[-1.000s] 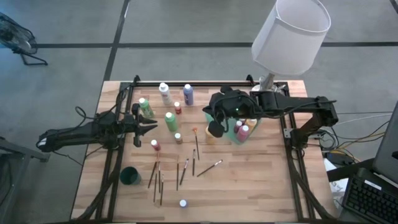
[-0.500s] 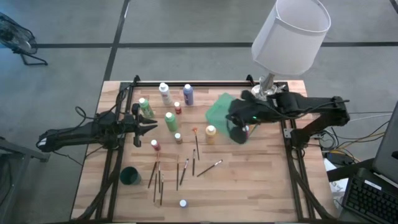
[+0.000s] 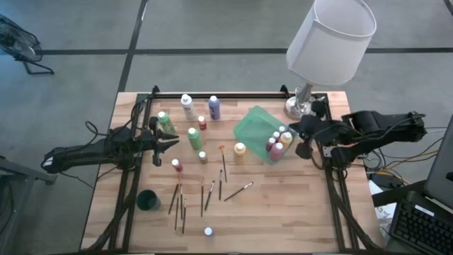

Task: Pick & Place Paint Supplies
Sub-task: Put the big blue paint bottle into the green bin

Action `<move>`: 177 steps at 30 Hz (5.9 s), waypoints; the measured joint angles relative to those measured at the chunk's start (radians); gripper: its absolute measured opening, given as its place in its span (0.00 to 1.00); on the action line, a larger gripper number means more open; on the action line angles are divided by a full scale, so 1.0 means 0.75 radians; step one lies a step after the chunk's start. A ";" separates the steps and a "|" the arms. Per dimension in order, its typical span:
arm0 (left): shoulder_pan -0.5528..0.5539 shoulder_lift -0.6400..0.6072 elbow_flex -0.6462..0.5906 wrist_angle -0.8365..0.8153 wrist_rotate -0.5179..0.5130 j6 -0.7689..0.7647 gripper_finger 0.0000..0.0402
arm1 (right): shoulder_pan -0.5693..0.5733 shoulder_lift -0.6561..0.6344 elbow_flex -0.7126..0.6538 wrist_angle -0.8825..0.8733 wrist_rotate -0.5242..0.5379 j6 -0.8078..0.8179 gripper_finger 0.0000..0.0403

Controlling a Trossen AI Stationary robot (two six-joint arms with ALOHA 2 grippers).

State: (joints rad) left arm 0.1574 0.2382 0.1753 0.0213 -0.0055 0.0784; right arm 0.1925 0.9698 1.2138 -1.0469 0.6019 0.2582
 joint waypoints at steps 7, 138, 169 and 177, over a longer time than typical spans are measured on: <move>0.000 0.002 0.000 0.113 -0.053 -0.062 0.19 | -0.001 -0.252 -0.351 0.463 -0.004 -0.058 0.02; 0.004 0.382 0.485 -0.124 -0.235 -0.190 0.19 | -0.254 -1.244 -1.573 1.365 -0.451 -0.252 0.03; 0.276 1.202 1.160 -0.091 -0.166 -0.081 0.25 | -0.254 -1.230 -1.571 1.361 -1.047 -0.171 0.03; 0.370 1.498 1.590 -0.383 -0.158 -0.096 0.46 | -0.254 -1.230 -1.571 1.361 -1.047 -0.172 0.03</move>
State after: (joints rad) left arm 0.4346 1.3616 1.3677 -0.2661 -0.1238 0.0066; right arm 0.0021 0.0475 0.0353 -0.0261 -0.1837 0.1294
